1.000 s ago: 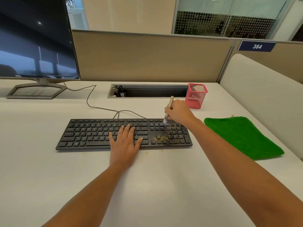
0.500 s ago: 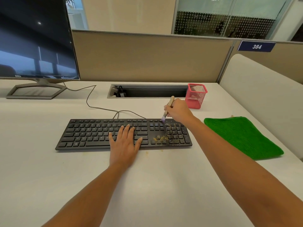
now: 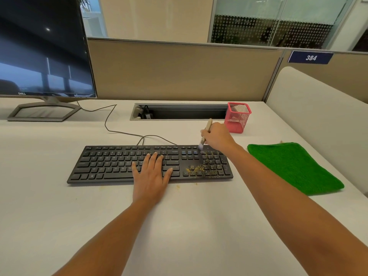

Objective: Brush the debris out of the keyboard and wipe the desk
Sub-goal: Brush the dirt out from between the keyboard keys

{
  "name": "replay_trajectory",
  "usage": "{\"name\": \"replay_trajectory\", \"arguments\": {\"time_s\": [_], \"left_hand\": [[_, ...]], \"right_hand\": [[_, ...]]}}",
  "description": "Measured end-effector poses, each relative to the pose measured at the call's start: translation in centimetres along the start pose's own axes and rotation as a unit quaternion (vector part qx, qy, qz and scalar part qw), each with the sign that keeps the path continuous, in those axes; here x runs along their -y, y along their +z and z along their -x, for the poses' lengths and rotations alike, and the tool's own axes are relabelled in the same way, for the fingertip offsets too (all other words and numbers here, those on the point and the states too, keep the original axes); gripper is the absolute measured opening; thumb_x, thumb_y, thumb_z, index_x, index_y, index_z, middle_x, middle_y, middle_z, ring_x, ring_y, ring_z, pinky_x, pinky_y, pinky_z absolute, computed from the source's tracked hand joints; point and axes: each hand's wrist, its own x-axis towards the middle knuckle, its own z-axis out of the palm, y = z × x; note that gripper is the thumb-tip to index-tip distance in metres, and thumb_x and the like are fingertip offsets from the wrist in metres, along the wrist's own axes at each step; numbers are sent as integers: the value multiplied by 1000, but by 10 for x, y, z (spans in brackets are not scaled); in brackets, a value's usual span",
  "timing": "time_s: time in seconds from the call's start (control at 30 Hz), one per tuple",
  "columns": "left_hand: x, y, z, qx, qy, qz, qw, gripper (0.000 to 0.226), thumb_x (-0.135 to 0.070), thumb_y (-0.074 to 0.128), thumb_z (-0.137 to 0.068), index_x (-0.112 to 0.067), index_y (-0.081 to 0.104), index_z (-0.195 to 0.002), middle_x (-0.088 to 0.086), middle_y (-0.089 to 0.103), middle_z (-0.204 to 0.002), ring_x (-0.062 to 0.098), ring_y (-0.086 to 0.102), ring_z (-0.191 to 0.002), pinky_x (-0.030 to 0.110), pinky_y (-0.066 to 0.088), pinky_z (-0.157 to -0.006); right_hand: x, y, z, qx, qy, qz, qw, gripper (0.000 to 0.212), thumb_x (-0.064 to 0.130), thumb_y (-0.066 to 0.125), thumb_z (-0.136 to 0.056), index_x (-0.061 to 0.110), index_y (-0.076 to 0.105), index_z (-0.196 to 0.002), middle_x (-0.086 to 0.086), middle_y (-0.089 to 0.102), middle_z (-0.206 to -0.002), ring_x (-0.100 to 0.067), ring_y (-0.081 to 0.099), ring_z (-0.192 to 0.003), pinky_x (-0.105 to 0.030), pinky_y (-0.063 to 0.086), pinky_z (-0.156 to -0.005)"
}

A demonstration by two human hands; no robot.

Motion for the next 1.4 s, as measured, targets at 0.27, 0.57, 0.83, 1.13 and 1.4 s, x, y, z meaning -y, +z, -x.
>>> {"name": "replay_trajectory", "arguments": {"time_s": [0.27,0.57,0.83,1.13,1.4], "left_hand": [[0,0,1,-3,0,2,1000,93,-63,-14,-75,-21,25,-148,-4,21,-157,16,11,-146,52,1,-115],[1,2,1,-8,0,3,1000,91,-63,-12,-77,-21,28,-147,-3,24,-156,17,13,-146,52,2,-115],[0,1,0,-7,-1,1,1000,92,-63,-13,-76,-21,27,-148,-3,23,-156,17,12,-146,52,1,-115],[1,2,0,-9,1,1,1000,92,-63,-13,-76,-21,27,-148,-3,23,-156,17,12,-146,52,1,-115],[1,2,1,-12,1,6,1000,92,-63,-12,-77,-20,28,-147,-2,24,-156,18,13,-146,52,1,-115]], "right_hand": [[8,-6,9,149,12,86,985,29,16,46,-94,7,51,-66,-17,71,-93,-16,64,-56,-24,53,-64],[7,3,7,26,-20,25,999,33,23,46,-98,-5,59,-112,-18,64,-103,-21,55,-75,-17,32,-48],[5,-3,8,131,10,40,991,22,15,46,-94,-2,59,-95,-18,70,-92,-25,67,-64,-28,55,-70],[0,8,5,45,-21,-29,998,34,26,49,-96,-2,63,-108,-16,67,-103,-24,66,-83,-29,52,-70],[5,8,4,77,-20,-43,996,30,22,50,-96,-2,62,-109,-16,67,-103,-26,69,-80,-30,56,-76]]}}
